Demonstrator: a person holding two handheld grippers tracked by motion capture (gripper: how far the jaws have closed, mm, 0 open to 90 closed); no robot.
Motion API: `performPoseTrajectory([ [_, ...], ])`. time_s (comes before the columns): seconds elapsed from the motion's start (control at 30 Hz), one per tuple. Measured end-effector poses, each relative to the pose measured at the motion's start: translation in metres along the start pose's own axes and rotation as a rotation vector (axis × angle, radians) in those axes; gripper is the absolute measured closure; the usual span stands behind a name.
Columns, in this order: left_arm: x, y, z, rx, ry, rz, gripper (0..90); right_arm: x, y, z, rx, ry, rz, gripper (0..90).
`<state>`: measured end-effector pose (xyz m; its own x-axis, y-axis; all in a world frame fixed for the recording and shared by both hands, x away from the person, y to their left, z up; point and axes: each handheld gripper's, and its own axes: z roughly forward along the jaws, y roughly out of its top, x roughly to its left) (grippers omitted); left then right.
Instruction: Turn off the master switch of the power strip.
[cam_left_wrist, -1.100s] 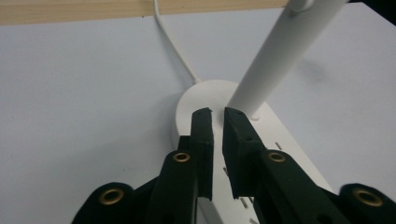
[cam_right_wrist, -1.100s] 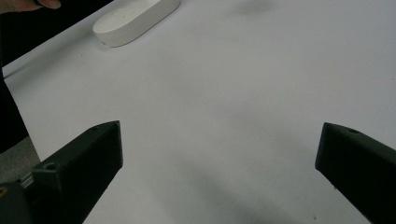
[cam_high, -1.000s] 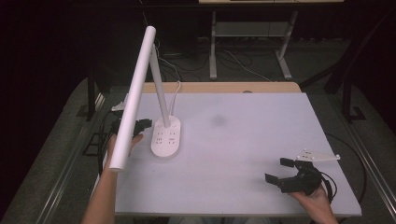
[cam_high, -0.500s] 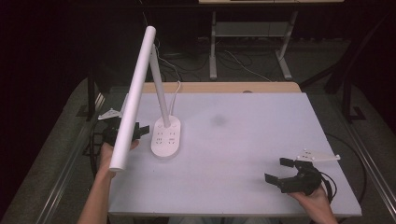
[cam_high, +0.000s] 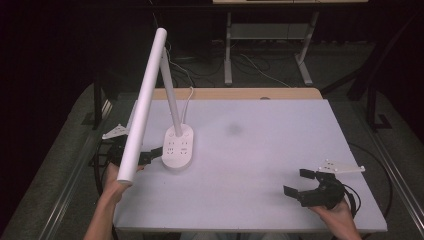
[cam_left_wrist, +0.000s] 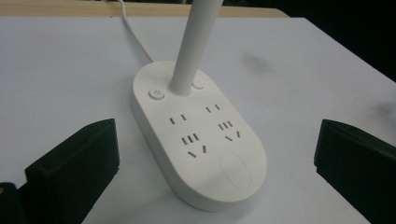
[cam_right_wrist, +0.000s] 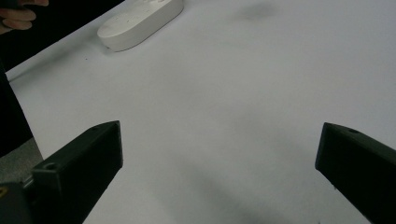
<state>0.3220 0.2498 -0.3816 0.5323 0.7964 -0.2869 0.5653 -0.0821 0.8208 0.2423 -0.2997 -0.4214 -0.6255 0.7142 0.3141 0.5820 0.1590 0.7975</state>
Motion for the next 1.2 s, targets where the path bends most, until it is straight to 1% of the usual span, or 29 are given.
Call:
performPoseTrajectory([
  [0.13,-0.007,-0.009,-0.003,-0.012,-0.025,0.009,0.0,0.000,0.000,0.000,0.002,-0.001,-0.002,0.2],
  [0.27,-0.015,-0.016,-0.004,-0.018,-0.045,0.014,0.0,0.000,0.000,0.000,0.002,0.000,-0.002,0.2],
  [0.33,-0.019,-0.020,-0.005,-0.017,-0.056,0.023,0.0,0.000,0.000,0.000,0.002,-0.001,-0.003,0.3],
  [0.5,-0.027,-0.028,-0.003,-0.026,-0.079,0.033,0.0,0.000,0.000,0.000,0.000,-0.001,-0.007,0.3],
  [0.53,-0.029,-0.029,-0.003,-0.025,-0.088,0.041,0.0,0.000,0.000,0.000,0.001,-0.001,-0.004,0.3],
  [0.63,-0.034,-0.033,-0.002,-0.022,-0.099,0.050,0.0,0.001,0.000,0.000,0.001,-0.001,-0.003,0.3],
  [0.7,-0.037,-0.035,-0.001,-0.023,-0.109,0.047,0.0,0.001,0.000,0.000,0.000,0.000,-0.003,0.2],
  [0.93,-0.050,-0.042,0.001,-0.012,-0.121,0.077,0.0,0.001,0.000,0.000,-0.001,0.000,-0.007,0.2],
  [1.13,-0.061,-0.048,0.002,-0.017,-0.134,0.100,0.0,0.001,-0.001,-0.001,0.000,0.003,-0.008,0.2],
  [1.2,-0.064,-0.052,0.003,-0.019,-0.144,0.099,0.0,0.002,-0.001,-0.001,-0.001,0.005,-0.008,0.3],
])
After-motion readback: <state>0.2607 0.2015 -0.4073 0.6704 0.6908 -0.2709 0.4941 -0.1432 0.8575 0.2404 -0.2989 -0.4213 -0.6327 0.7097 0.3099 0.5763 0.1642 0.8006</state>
